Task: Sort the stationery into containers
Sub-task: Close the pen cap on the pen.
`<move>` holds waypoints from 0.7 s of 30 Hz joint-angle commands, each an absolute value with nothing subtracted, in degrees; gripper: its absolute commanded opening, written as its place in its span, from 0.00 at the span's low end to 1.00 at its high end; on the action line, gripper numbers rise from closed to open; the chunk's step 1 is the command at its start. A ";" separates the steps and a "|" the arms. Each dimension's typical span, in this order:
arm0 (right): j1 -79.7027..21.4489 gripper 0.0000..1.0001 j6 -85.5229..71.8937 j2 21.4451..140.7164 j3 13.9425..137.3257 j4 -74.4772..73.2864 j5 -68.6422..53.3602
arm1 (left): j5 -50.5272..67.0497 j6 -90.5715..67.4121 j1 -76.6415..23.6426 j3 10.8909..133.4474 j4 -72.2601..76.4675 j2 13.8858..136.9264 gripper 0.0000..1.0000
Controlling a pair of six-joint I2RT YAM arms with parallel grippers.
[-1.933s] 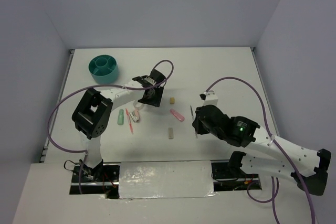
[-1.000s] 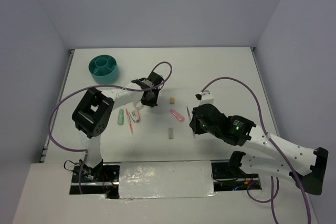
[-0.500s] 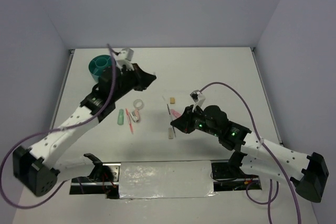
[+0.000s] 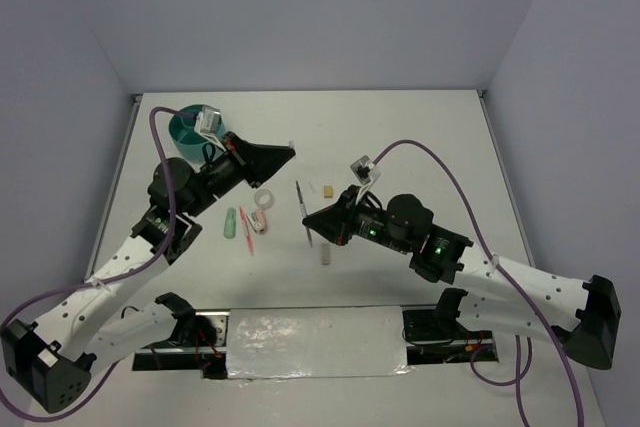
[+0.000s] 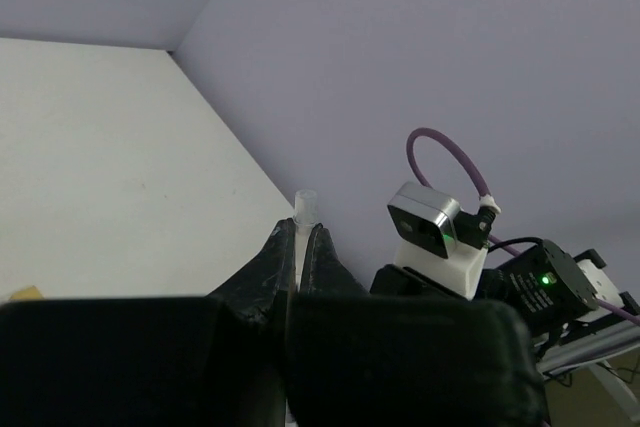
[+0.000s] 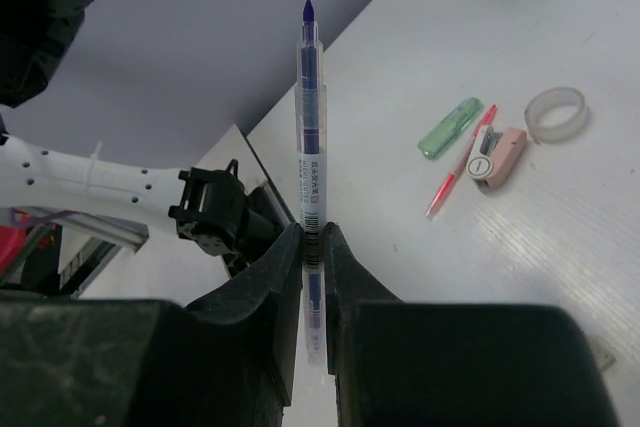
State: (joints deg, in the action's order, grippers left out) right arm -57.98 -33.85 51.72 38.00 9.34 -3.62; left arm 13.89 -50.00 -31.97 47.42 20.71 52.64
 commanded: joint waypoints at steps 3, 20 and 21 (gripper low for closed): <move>-58.89 0.00 -31.64 48.96 39.82 12.31 -1.24 | 16.61 -52.21 -32.17 45.53 25.22 49.40 0.00; -58.89 0.00 -29.71 51.15 42.80 11.69 -2.02 | 18.10 -54.93 -32.17 42.72 28.12 49.22 0.00; -58.89 0.00 -29.79 51.24 42.72 11.95 -1.93 | 18.28 -55.02 -32.17 42.45 28.47 49.22 0.00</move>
State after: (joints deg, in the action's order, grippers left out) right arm -58.37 -30.68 51.05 40.07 9.78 -1.93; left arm 16.95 -54.33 -31.97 42.81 23.99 49.71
